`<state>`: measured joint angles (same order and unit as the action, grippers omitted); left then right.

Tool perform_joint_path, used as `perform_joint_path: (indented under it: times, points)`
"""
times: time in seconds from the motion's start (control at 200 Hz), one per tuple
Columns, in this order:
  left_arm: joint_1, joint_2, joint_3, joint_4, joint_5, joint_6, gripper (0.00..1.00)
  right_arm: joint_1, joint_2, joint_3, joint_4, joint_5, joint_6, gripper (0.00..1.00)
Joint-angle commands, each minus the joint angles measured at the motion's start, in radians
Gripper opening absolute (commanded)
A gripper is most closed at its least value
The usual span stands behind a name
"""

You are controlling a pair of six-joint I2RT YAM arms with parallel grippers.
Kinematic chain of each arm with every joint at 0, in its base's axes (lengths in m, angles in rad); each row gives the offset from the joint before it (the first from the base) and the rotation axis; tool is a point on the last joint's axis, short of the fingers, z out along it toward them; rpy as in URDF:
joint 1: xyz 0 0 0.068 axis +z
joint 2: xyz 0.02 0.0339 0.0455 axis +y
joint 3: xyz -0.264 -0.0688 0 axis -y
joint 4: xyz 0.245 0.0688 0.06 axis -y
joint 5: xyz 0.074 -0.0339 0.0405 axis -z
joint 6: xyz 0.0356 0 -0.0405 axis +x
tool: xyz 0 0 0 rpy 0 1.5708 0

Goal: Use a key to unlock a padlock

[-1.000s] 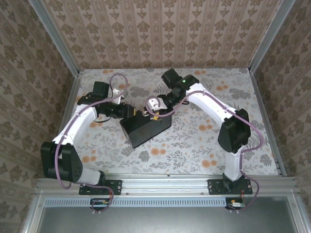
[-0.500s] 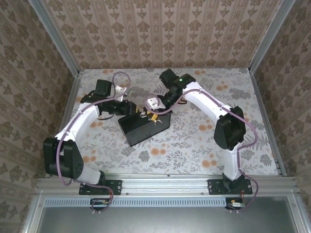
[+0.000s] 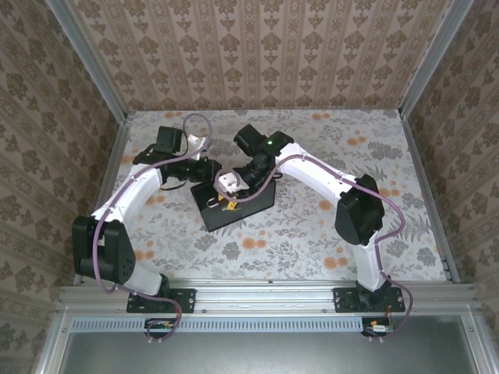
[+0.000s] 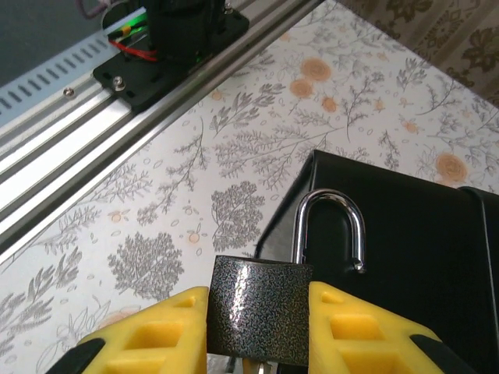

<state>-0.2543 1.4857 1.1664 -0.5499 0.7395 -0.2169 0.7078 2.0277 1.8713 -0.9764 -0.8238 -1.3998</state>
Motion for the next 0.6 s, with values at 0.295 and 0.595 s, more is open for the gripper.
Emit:
perform_joint_path:
  times: [0.295, 0.595]
  points:
    - [0.038, 0.008, 0.085, 0.001, -0.061, -0.022, 0.43, -0.139, -0.37, -0.434, 0.454, 0.069, 0.511, 0.24]
    - [0.01, 0.003, 0.107, -0.04, -0.228, 0.014, 0.49, -0.243, -0.711, -0.918, 0.806, 0.546, 1.191, 0.28]
